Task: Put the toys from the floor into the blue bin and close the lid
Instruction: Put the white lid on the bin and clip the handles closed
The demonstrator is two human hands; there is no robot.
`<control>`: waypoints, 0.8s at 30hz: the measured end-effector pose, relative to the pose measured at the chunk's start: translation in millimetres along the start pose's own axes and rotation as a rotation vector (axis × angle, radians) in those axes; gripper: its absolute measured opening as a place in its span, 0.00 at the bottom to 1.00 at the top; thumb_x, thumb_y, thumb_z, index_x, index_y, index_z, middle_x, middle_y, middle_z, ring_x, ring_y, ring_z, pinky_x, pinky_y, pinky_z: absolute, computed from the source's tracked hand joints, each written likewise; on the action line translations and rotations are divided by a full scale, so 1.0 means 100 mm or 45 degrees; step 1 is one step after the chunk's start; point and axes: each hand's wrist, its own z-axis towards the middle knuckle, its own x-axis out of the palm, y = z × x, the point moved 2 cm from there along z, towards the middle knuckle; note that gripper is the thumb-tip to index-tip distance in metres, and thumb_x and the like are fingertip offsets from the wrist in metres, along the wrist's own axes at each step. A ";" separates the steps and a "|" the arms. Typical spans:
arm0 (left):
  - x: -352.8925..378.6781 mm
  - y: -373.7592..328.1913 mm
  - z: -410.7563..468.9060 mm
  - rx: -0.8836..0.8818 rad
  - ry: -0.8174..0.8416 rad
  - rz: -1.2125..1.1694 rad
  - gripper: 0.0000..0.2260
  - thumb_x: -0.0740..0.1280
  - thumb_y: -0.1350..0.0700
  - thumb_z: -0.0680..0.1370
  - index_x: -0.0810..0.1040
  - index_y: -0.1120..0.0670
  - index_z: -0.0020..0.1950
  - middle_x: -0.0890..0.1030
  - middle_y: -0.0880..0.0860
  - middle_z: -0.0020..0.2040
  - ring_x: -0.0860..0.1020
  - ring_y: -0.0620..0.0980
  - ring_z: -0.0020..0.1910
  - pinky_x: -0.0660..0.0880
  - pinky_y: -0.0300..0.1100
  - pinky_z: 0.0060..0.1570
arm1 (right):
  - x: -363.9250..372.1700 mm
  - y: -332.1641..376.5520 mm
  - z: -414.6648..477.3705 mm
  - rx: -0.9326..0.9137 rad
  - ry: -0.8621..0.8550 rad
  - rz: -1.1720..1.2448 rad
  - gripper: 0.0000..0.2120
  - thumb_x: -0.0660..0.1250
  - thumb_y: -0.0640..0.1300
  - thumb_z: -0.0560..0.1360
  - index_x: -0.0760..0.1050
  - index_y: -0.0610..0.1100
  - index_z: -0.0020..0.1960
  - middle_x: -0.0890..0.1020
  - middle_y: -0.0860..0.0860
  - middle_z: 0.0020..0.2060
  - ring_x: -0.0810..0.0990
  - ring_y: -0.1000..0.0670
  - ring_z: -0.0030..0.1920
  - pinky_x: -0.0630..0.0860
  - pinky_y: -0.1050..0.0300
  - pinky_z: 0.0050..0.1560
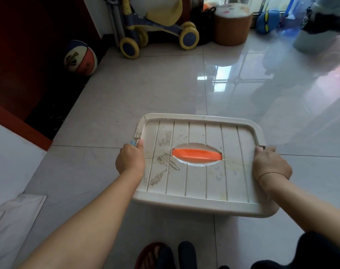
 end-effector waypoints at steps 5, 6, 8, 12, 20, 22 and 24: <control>0.00 -0.01 0.07 -0.016 0.202 -0.066 0.26 0.53 0.41 0.80 0.69 0.63 0.62 0.76 0.62 0.60 0.76 0.62 0.56 0.71 0.50 0.49 | 0.08 -0.07 0.08 0.070 -0.021 0.202 0.17 0.46 0.50 0.81 0.65 0.37 0.50 0.76 0.31 0.54 0.75 0.33 0.54 0.62 0.48 0.44; -0.02 0.01 0.10 -0.021 0.304 -0.099 0.25 0.54 0.43 0.80 0.66 0.63 0.65 0.75 0.62 0.62 0.75 0.62 0.59 0.71 0.50 0.52 | 0.09 -0.08 0.09 0.088 -0.009 0.244 0.19 0.47 0.51 0.81 0.64 0.35 0.56 0.76 0.30 0.55 0.74 0.32 0.55 0.62 0.48 0.45; -0.07 0.10 0.18 -0.032 0.544 -0.323 0.24 0.57 0.46 0.80 0.64 0.61 0.68 0.75 0.61 0.61 0.76 0.60 0.57 0.73 0.50 0.55 | 0.10 -0.10 0.11 0.105 0.040 0.325 0.20 0.49 0.50 0.81 0.63 0.34 0.60 0.74 0.30 0.56 0.73 0.32 0.57 0.64 0.47 0.47; -0.13 0.37 0.07 -0.136 0.768 -0.861 0.19 0.65 0.49 0.78 0.72 0.60 0.63 0.82 0.59 0.50 0.82 0.55 0.45 0.80 0.50 0.45 | 0.05 -0.19 0.07 -0.001 0.168 0.495 0.19 0.55 0.48 0.80 0.63 0.38 0.66 0.74 0.34 0.59 0.73 0.38 0.52 0.66 0.49 0.51; -0.06 0.62 -0.33 -0.153 0.561 -1.130 0.13 0.65 0.50 0.78 0.78 0.58 0.55 0.84 0.56 0.48 0.83 0.54 0.46 0.80 0.46 0.43 | 0.19 -0.42 -0.20 -0.008 0.148 0.523 0.22 0.53 0.53 0.80 0.62 0.39 0.66 0.75 0.34 0.57 0.75 0.34 0.54 0.68 0.48 0.49; -0.06 0.61 -0.35 -0.142 0.544 -1.133 0.11 0.65 0.51 0.78 0.78 0.57 0.53 0.84 0.56 0.47 0.83 0.55 0.47 0.80 0.48 0.45 | 0.19 -0.41 -0.20 -0.006 0.131 0.484 0.21 0.53 0.52 0.80 0.62 0.37 0.65 0.75 0.33 0.55 0.75 0.34 0.53 0.66 0.49 0.47; -0.07 0.61 -0.37 -0.124 0.530 -1.113 0.09 0.65 0.51 0.78 0.78 0.56 0.52 0.84 0.56 0.47 0.83 0.54 0.46 0.81 0.49 0.46 | 0.20 -0.40 -0.19 -0.008 0.125 0.449 0.22 0.52 0.52 0.80 0.61 0.37 0.65 0.75 0.32 0.55 0.75 0.33 0.53 0.67 0.48 0.48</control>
